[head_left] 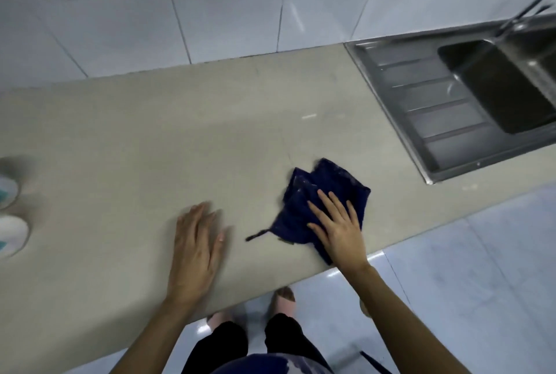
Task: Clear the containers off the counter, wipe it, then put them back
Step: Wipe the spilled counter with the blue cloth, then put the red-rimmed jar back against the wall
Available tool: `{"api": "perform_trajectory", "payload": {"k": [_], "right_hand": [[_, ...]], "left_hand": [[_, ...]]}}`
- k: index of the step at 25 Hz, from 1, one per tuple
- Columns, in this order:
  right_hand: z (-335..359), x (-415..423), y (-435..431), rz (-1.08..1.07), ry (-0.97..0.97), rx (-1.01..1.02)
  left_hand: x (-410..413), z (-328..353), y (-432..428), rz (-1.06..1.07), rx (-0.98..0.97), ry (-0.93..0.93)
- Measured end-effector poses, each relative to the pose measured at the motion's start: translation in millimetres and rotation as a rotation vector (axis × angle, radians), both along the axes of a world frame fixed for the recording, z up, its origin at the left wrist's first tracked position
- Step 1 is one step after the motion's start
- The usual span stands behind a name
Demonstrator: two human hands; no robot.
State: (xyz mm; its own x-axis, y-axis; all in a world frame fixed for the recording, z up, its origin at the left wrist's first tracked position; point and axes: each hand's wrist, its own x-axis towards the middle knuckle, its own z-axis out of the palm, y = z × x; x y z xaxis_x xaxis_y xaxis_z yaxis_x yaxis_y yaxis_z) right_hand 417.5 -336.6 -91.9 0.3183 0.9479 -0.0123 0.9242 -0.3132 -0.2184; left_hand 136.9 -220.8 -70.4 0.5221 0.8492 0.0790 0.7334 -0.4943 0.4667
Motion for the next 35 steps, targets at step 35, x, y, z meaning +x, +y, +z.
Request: {"api": "perform_trajectory", "payload": {"k": [35], "right_hand": [[61, -440, 262, 0.659, 0.61, 0.126]], "left_hand": [[-220, -36, 20, 0.77, -0.074, -0.101]]}}
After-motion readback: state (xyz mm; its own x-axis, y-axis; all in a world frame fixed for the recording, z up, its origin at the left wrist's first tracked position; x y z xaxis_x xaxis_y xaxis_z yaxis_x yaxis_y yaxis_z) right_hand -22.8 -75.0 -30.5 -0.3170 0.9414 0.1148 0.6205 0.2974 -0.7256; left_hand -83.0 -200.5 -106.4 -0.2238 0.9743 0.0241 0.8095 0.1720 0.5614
